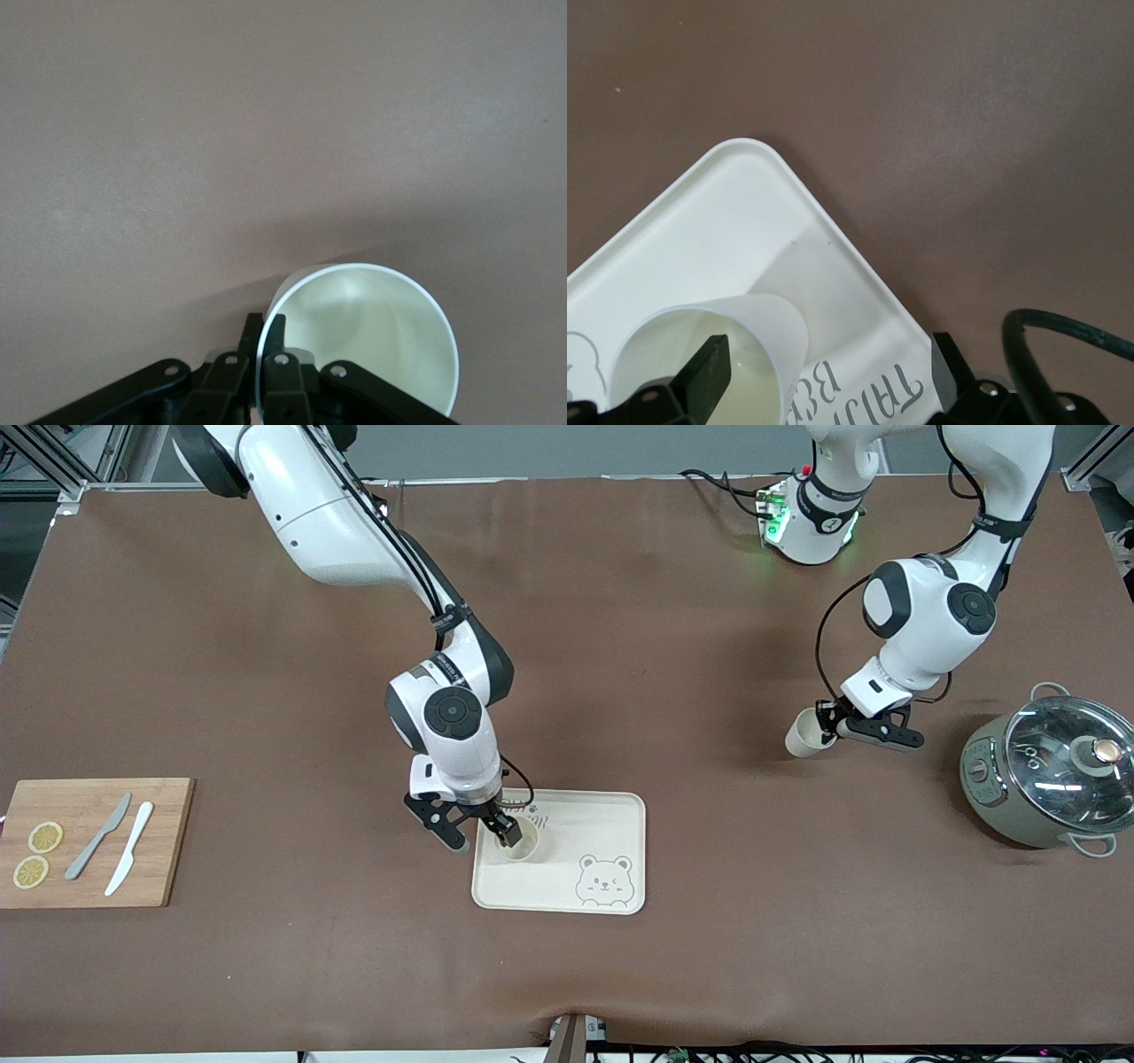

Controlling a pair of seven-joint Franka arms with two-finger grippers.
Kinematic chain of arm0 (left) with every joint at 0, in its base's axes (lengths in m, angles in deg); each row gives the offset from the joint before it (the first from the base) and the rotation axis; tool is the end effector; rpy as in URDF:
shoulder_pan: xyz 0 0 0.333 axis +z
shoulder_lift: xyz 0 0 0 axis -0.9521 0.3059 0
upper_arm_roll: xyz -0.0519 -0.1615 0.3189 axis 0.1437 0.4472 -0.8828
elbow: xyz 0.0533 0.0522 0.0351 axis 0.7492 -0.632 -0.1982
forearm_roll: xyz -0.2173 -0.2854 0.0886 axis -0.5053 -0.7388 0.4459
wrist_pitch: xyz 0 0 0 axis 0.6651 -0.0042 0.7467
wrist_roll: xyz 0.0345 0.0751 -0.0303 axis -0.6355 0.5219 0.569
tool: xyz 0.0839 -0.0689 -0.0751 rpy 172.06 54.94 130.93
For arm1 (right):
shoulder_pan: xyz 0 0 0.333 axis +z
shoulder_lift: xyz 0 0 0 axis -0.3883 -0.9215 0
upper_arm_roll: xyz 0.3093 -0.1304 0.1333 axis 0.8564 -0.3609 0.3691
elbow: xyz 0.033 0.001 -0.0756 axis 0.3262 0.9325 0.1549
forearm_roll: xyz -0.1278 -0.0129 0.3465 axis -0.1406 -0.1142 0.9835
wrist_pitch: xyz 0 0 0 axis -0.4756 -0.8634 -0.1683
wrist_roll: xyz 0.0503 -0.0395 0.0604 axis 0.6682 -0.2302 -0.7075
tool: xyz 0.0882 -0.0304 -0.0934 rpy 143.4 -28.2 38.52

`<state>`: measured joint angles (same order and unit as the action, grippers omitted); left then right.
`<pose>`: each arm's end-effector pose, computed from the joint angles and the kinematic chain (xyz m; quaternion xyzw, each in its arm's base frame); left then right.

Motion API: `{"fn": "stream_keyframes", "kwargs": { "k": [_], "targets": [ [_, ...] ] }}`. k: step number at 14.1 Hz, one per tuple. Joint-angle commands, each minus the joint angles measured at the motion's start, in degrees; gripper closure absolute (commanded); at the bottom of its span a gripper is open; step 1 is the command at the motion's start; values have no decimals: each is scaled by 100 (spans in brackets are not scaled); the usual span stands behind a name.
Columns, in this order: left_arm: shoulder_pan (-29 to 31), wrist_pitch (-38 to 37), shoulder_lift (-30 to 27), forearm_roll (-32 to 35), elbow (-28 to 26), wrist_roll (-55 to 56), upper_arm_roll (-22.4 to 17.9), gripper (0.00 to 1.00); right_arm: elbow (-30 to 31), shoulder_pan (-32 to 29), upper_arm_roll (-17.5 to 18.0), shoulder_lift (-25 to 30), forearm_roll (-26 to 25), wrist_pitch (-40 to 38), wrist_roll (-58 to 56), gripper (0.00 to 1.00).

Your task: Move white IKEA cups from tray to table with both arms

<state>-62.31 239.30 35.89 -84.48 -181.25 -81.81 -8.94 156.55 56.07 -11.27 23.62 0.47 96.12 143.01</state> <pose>0.4768 -0.0419 0.2841 0.9873 -0.1217 0.0812 0.0616 0.6432 0.3954 0.2594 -0.9256 0.3649 -0.0981 0.0243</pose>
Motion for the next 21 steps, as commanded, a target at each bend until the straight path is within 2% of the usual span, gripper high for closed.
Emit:
{"fn": "stream_keyframes", "kwargs": {
  "k": [1,8,15,17,18,19,20,21],
  "targets": [
    [85,46,-76,-155,-97,-206,94,100,-226,88,-8,-168,-172,-30,361,0],
    [261,300,240,-163,-70,-672,94,100,-226,194,-9,-212,-207,-38,502,0],
    [252,512,382,-163,-70,-751,94,100,-235,194,-8,-221,-233,-38,502,39],
    [252,503,373,-163,0,-760,94,100,-235,194,-9,-212,-233,-30,502,46],
    [243,477,373,-163,44,-751,94,95,-235,194,0,-212,-233,-38,502,51],
    [243,468,373,-163,44,-751,94,85,-235,194,0,-212,-233,-38,502,58],
    [243,459,364,-163,44,-760,94,79,-244,194,-8,-212,-233,-38,502,66],
    [243,459,355,-163,44,-760,94,77,-244,194,0,-212,-233,-38,502,72]
  ]
}}
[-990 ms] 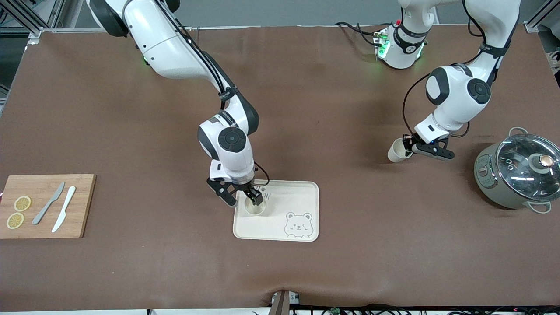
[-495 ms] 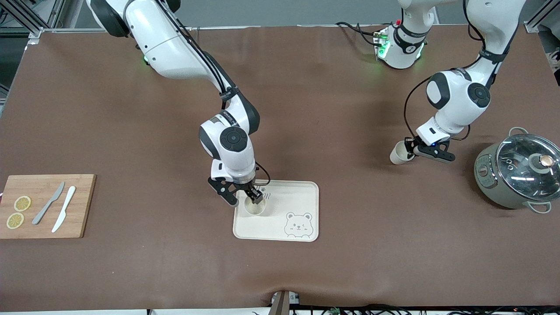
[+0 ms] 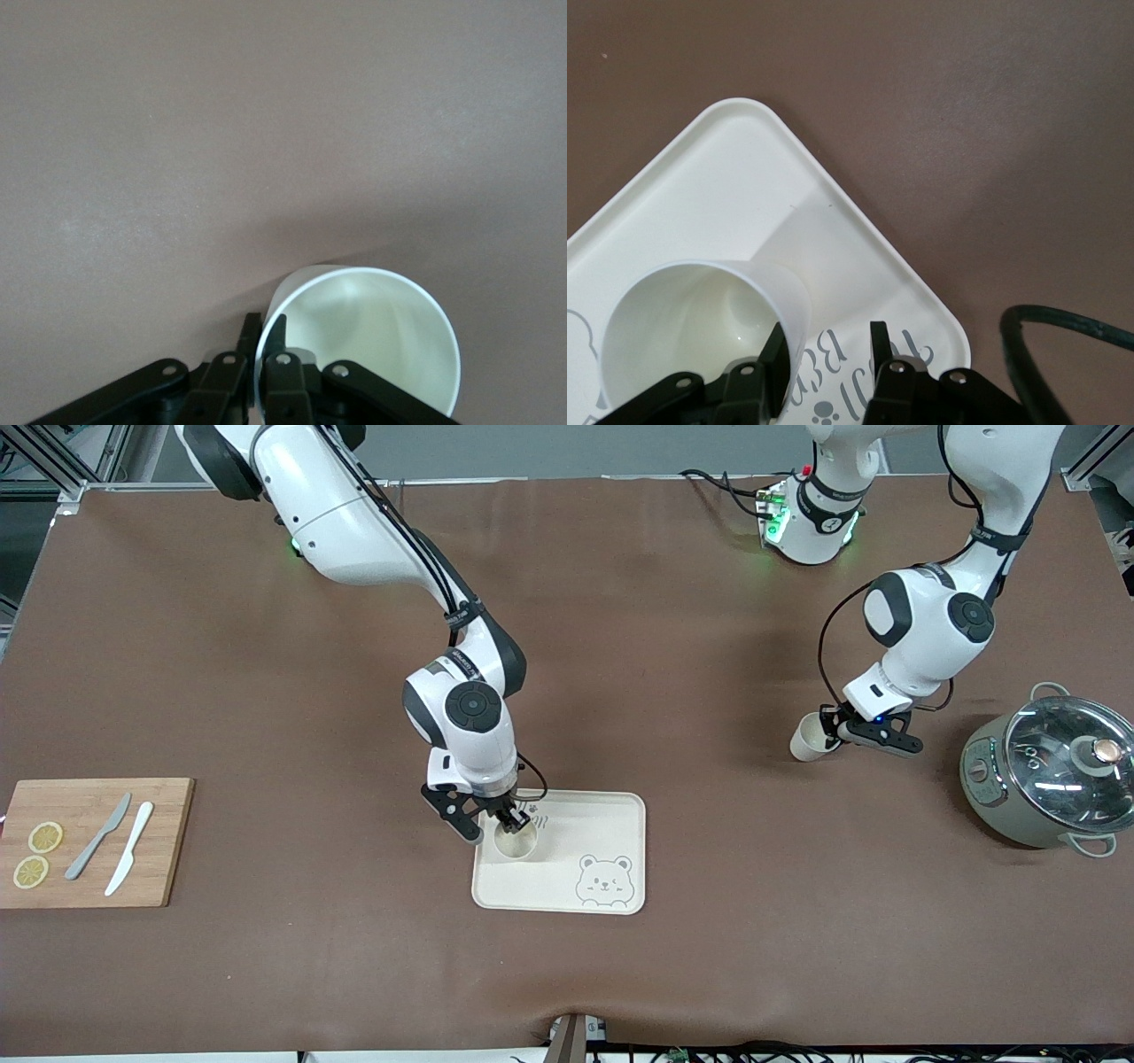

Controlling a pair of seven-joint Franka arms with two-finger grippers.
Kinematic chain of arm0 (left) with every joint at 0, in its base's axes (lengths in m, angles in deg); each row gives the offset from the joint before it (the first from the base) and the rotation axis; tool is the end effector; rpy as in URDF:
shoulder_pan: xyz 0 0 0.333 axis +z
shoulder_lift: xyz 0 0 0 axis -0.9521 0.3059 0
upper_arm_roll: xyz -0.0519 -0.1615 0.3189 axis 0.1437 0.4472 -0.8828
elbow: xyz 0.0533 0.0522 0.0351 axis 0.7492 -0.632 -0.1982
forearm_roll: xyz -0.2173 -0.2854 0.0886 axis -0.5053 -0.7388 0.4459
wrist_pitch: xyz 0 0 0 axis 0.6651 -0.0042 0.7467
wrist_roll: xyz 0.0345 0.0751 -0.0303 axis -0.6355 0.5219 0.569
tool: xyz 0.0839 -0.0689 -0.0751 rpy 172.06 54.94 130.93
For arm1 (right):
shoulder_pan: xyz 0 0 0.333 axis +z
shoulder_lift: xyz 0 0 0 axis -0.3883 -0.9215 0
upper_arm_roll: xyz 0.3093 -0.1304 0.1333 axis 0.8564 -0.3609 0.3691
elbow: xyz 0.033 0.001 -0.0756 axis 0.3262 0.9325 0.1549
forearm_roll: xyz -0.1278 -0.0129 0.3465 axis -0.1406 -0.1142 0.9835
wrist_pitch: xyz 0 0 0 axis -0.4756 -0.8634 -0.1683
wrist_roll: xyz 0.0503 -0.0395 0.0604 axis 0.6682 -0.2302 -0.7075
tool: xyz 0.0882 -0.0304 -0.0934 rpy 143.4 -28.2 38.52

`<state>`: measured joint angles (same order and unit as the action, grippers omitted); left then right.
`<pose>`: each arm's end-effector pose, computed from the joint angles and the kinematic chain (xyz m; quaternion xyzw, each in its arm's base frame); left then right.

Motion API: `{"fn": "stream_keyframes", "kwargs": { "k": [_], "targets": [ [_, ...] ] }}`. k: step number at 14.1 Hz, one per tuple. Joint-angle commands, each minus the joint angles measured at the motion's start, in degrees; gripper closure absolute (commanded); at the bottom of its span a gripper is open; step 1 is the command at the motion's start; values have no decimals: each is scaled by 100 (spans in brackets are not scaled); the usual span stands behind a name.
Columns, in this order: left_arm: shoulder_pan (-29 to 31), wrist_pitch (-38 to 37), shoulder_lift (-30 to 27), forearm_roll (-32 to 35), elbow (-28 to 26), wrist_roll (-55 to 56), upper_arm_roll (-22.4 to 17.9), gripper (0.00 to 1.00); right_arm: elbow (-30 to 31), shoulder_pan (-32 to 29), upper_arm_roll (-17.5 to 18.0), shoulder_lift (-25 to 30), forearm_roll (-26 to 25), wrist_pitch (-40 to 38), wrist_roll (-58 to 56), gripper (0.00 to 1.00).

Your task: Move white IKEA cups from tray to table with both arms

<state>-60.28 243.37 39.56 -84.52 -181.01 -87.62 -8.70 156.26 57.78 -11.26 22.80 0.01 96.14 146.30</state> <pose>0.4840 -0.0252 0.2631 0.9828 -0.1503 0.0909 0.0561 0.6315 0.4145 0.2509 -0.9217 0.3747 -0.0970 0.0233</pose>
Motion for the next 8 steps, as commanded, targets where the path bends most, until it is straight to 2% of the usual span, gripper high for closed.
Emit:
{"fn": "stream_keyframes", "kwargs": {
  "k": [1,3,4,7,8],
  "targets": [
    [40,52,-21,-159,21,-178,71,73,-207,23,-1,-130,-187,-49,173,81],
    [40,52,-12,-159,21,-187,71,68,-207,23,-10,-130,-187,-49,182,92],
    [40,52,-12,-151,21,-187,71,63,-207,32,-10,-130,-187,-49,182,94],
    [40,52,-56,-159,29,-170,71,38,-207,32,-10,-130,-187,-40,182,99],
    [40,52,-65,-159,30,-161,71,36,-207,23,-10,-130,-187,-40,173,100]
  ]
}}
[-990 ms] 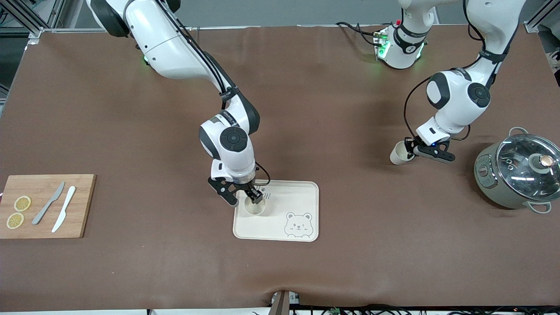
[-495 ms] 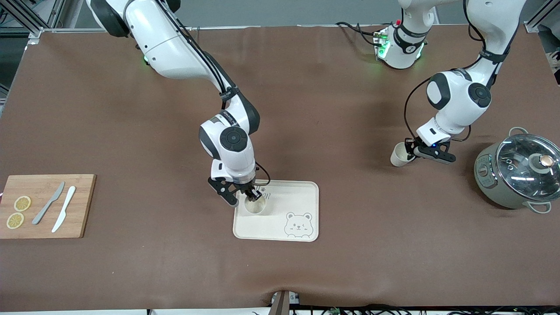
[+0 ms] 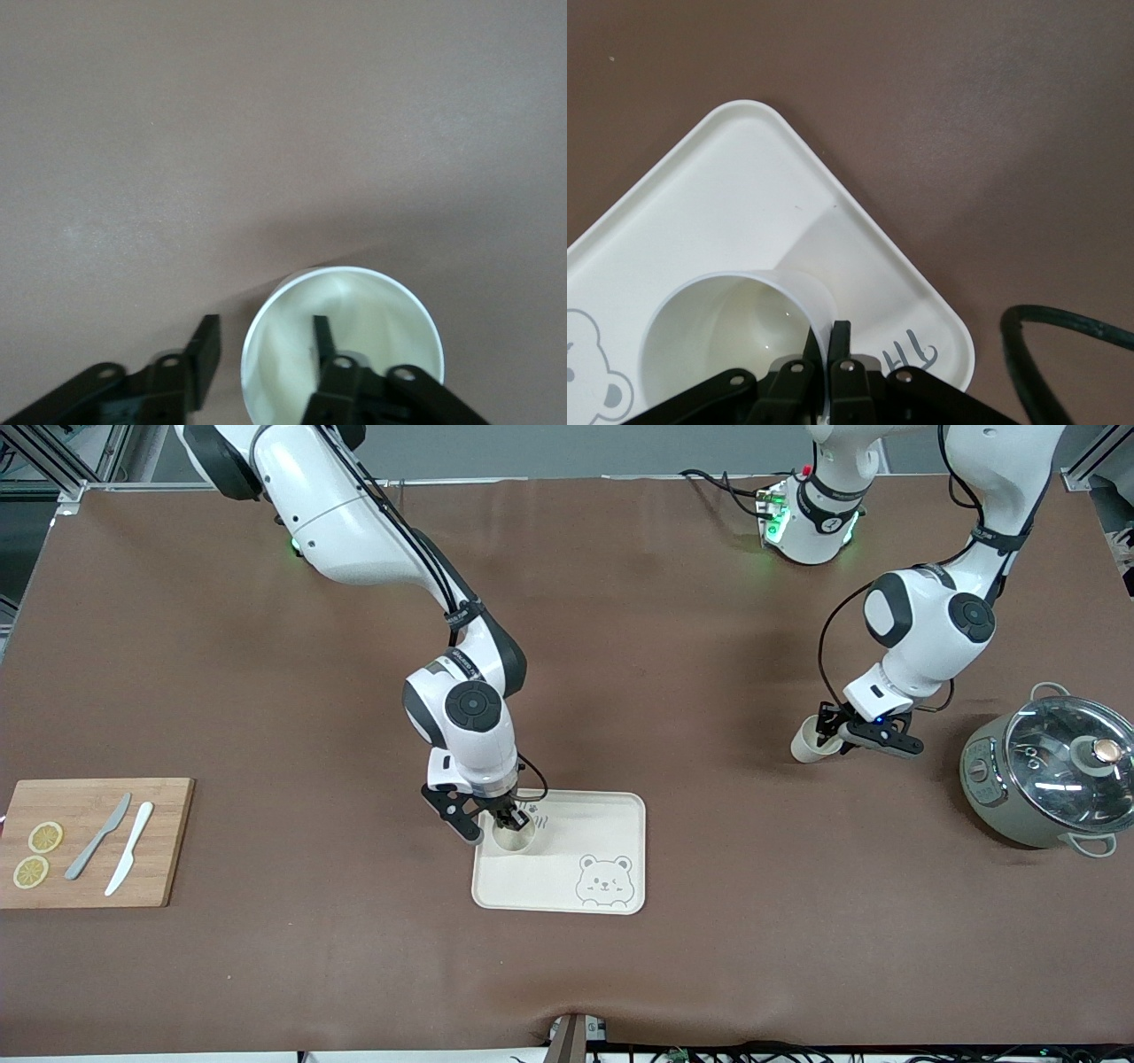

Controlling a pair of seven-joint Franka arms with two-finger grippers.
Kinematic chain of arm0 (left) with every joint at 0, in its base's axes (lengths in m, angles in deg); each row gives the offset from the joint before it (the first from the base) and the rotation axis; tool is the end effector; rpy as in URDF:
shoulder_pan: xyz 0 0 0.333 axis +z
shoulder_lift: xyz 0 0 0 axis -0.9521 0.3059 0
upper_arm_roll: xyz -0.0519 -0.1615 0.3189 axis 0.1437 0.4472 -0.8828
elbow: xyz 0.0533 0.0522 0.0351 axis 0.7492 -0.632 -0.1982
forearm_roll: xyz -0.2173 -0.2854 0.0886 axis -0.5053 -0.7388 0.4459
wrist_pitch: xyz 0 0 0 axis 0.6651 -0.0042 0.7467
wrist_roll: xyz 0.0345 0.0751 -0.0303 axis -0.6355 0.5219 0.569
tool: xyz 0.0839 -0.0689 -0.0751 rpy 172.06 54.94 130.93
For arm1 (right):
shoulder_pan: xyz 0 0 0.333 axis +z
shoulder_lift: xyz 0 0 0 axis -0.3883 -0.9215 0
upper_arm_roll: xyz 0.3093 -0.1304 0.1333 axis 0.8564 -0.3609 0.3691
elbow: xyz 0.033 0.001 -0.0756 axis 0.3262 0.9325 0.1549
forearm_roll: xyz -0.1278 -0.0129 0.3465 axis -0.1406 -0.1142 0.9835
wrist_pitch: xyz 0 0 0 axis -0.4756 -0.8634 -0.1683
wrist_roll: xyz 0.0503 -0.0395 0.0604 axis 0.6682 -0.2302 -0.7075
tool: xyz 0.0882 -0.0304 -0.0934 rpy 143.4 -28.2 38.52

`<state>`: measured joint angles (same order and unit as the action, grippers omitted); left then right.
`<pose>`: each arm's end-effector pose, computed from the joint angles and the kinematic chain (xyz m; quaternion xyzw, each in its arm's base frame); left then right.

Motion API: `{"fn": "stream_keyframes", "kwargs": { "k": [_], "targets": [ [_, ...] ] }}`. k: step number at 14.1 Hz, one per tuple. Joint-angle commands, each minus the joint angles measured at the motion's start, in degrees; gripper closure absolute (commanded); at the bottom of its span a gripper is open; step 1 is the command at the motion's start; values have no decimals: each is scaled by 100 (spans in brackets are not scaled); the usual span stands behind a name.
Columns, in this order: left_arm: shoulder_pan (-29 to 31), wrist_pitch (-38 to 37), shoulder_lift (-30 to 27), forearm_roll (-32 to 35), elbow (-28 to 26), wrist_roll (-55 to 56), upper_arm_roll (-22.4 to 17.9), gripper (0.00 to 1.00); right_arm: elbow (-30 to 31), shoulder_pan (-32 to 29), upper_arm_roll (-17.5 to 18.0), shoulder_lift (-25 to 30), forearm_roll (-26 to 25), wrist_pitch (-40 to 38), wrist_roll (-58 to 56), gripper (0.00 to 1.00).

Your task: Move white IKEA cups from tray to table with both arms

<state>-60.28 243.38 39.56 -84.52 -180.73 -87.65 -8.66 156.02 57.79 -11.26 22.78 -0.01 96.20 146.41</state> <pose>0.4860 -0.0256 0.2648 0.9825 -0.1509 0.0935 0.0559 0.6324 0.4154 0.2526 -0.9213 0.3754 -0.0984 0.0254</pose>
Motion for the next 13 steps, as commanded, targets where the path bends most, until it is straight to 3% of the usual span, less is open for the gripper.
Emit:
{"fn": "stream_keyframes", "kwargs": {
  "k": [1,6,9,13],
  "targets": [
    [40,51,-65,-159,10,-158,67,34,-182,22,-10,-120,-194,-64,154,100],
    [48,51,-100,-159,28,-149,67,25,-226,-30,8,47,-185,-291,66,100],
    [48,-176,-301,-159,45,-114,67,24,-603,-57,43,109,-141,-993,40,100],
    [74,-835,-574,-159,291,-79,67,2,-631,-101,61,608,34,-1609,-582,100]
  ]
}}
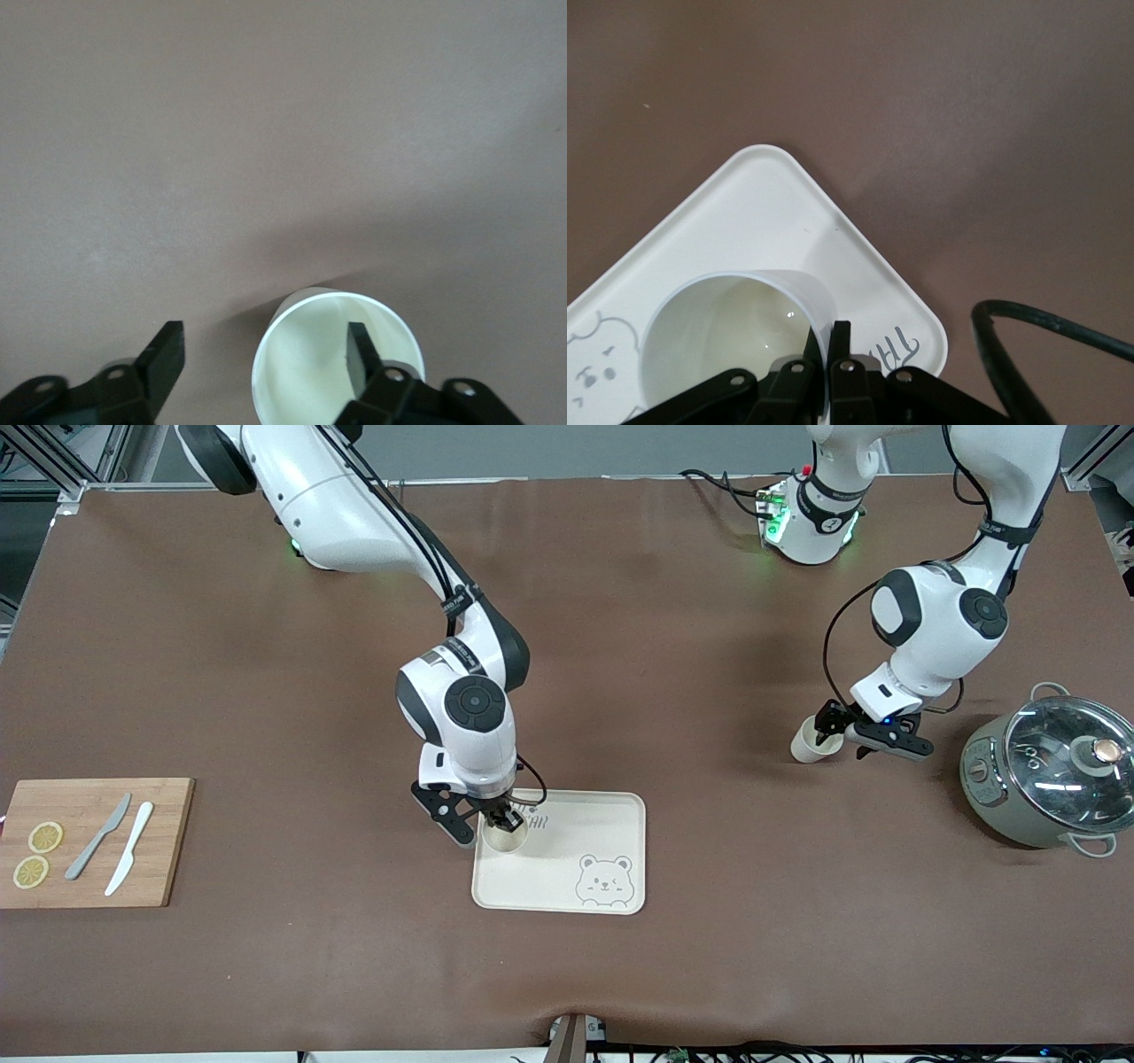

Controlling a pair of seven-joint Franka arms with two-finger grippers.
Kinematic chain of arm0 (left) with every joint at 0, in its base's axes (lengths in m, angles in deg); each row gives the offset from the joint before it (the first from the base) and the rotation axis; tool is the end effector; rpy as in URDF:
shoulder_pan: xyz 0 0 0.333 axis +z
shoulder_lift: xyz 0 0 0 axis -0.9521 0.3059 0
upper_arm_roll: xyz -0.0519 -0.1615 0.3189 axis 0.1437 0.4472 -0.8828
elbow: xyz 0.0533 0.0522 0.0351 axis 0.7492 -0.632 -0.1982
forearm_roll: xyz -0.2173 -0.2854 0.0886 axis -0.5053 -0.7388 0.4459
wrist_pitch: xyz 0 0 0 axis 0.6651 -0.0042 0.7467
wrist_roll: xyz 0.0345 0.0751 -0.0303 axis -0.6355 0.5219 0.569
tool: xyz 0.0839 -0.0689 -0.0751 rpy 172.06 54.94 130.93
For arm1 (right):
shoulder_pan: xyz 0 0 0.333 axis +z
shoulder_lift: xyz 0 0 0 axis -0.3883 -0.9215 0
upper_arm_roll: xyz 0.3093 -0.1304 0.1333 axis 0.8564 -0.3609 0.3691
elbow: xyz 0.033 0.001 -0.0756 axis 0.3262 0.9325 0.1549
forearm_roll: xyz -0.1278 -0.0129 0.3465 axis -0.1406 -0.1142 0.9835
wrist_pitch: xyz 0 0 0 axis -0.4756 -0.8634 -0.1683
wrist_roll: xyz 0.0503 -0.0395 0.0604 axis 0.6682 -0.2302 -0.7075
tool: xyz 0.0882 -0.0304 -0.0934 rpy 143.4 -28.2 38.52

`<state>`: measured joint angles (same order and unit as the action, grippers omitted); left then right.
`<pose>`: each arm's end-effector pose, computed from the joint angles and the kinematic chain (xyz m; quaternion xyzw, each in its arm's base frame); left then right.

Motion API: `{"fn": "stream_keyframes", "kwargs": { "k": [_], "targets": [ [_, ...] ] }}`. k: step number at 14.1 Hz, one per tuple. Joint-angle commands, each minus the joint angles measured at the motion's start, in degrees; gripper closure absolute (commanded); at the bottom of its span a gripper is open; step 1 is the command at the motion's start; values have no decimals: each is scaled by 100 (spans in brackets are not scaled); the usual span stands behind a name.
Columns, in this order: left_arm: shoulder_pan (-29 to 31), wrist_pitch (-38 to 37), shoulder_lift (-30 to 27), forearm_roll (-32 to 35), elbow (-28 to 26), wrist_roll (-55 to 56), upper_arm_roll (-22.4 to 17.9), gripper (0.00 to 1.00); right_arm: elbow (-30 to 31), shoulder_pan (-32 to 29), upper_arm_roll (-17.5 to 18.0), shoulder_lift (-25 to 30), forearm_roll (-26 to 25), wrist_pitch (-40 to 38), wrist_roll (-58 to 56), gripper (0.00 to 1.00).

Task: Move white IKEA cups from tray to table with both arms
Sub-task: 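Lift the cup off the tray with the right gripper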

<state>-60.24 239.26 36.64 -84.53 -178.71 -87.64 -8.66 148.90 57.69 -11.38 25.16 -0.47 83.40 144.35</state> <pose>0.4946 -0.0277 0.2937 0.9810 -0.1558 0.1009 0.0571 0.6419 0.4123 0.3177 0.9236 -0.3713 0.0951 0.0078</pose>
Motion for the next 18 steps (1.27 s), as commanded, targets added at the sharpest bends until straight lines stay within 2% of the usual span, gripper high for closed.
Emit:
{"fn": "stream_keyframes", "kwargs": {
  "k": [1,4,7,10,12,14,16,17,18],
  "targets": [
    [97,-625,-344,-159,202,-79,58,0,82,-187,73,546,246,-566,-692,100],
    [98,-1048,-380,-168,510,-71,40,0,431,-477,64,1344,537,-1296,-1764,100],
    [98,-1268,-345,-168,817,8,22,0,1317,-899,64,2346,634,-1579,-2941,100],
    [89,-1767,-231,-142,1387,358,13,0,2320,-1435,56,3279,652,-1562,-4181,100],
    [45,-2137,-117,-106,1801,727,13,0,2769,-1743,56,3692,652,-1544,-4928,100],
    [-42,-2183,-11,-63,2013,1123,40,0,3121,-2128,38,4036,652,-1544,-5710,100],
    [-305,-2183,191,531,2267,1858,57,0,3429,-2603,38,4300,661,-1509,-6588,100],
    [-420,-2183,305,1014,2443,2394,66,0,3552,-2893,29,4396,870,-1474,-7010,100],
    [-543,-2191,393,1306,2584,2825,75,0,3658,-3209,12,4467,1333,-1413,-7519,100]
  ]
}}
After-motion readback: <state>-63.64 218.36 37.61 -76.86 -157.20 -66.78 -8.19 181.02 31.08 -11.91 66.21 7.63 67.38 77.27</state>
